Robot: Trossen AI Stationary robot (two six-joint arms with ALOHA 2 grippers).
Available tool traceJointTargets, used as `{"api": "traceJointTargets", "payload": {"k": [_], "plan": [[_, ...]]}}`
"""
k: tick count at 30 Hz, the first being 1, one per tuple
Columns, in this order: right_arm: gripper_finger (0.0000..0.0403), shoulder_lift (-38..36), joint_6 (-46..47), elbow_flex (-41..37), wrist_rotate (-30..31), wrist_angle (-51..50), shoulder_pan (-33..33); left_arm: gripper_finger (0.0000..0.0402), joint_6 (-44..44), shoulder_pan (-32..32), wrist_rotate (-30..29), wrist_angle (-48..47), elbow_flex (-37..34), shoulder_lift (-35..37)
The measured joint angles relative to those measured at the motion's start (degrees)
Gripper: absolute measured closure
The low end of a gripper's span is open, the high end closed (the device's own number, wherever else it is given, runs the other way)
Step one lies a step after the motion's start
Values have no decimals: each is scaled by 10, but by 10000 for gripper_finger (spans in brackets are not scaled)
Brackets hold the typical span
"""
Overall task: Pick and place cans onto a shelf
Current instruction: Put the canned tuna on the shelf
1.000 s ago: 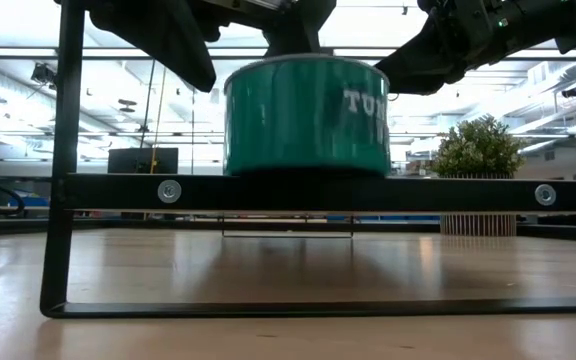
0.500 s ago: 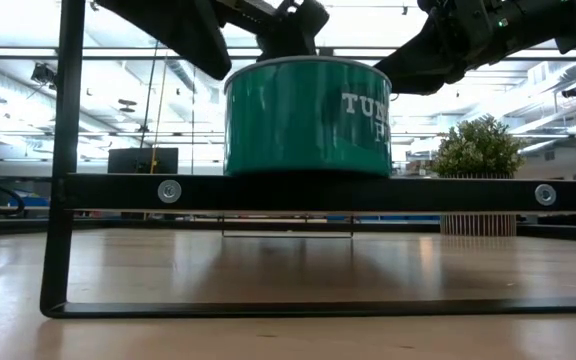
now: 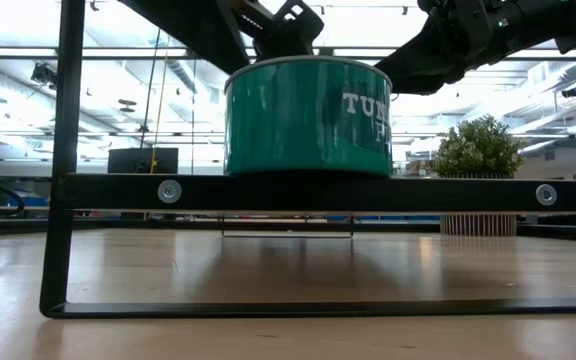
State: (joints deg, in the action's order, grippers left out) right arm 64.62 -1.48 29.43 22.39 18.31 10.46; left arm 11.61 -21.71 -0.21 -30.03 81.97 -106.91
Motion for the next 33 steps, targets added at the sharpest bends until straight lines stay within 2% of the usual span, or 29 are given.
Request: {"api": "traceJointTargets", "payload": {"k": [9, 18, 33], "plan": [[69, 0, 0, 0, 0, 0, 0, 7, 1, -7, -27, 22, 0, 0], [69, 0, 0, 0, 0, 0, 0, 7, -39, -7, -26, -2, 0, 0], [69, 0, 0, 0, 0, 0, 0, 7, -52, -8, -25, -21, 0, 0]]}}
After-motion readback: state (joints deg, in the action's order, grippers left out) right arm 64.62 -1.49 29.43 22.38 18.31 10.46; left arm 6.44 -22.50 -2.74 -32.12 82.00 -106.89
